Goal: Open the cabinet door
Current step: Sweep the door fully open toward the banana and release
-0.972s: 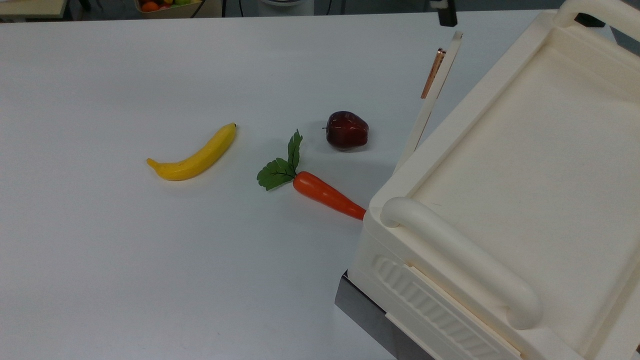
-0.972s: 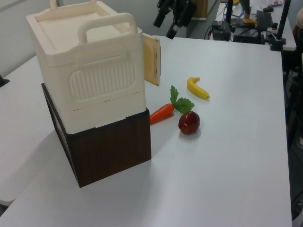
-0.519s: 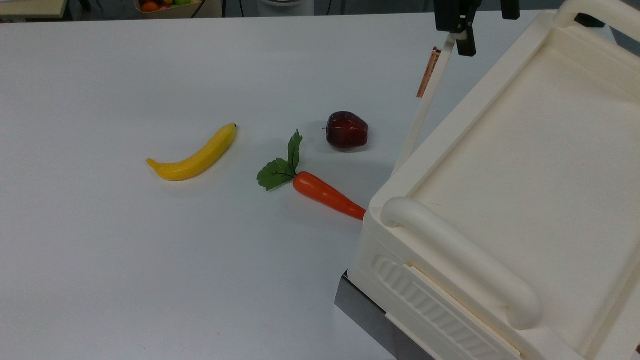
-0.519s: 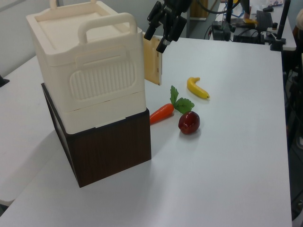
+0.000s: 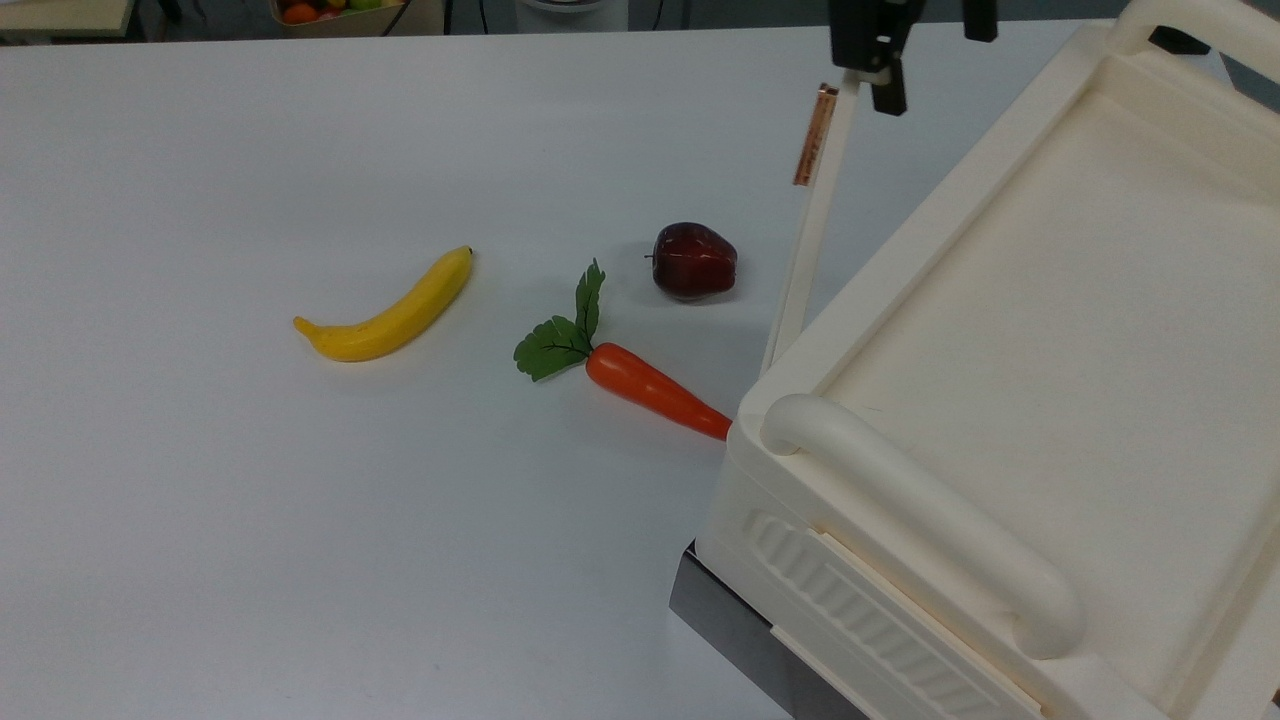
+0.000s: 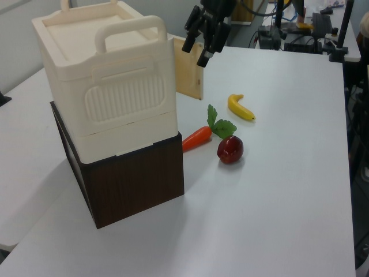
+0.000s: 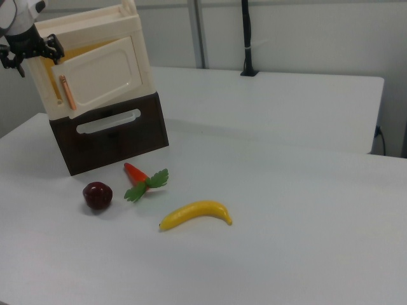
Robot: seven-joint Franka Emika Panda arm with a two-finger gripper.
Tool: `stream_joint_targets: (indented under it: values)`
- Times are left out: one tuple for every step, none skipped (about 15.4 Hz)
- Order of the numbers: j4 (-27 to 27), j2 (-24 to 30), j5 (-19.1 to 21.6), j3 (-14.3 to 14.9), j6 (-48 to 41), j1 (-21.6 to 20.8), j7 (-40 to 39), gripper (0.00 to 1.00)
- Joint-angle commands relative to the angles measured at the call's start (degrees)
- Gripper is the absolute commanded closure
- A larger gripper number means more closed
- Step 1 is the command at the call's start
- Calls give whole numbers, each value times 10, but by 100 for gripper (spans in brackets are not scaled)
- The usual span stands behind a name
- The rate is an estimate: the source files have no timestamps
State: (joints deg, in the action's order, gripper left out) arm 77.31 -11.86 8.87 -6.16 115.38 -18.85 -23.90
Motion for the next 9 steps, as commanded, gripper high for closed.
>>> stream_joint_targets:
  values:
    - [20,39,-5,33,-60,1,-1,0]
    - [19,43,-9,44,-74,1,-1,0]
    - [19,47,-15,54,-84,0,-1,0]
    - [20,49,-24,62,-92,1,-1,0]
    - [20,49,-39,69,-102,1,-1,0]
    - [20,49,-57,75,-110,3,-1,0]
    - [21,47,-71,79,-110,8,-1,0]
    - [21,44,-77,82,-111,17,-1,0]
    - [21,42,-78,82,-111,28,-1,0]
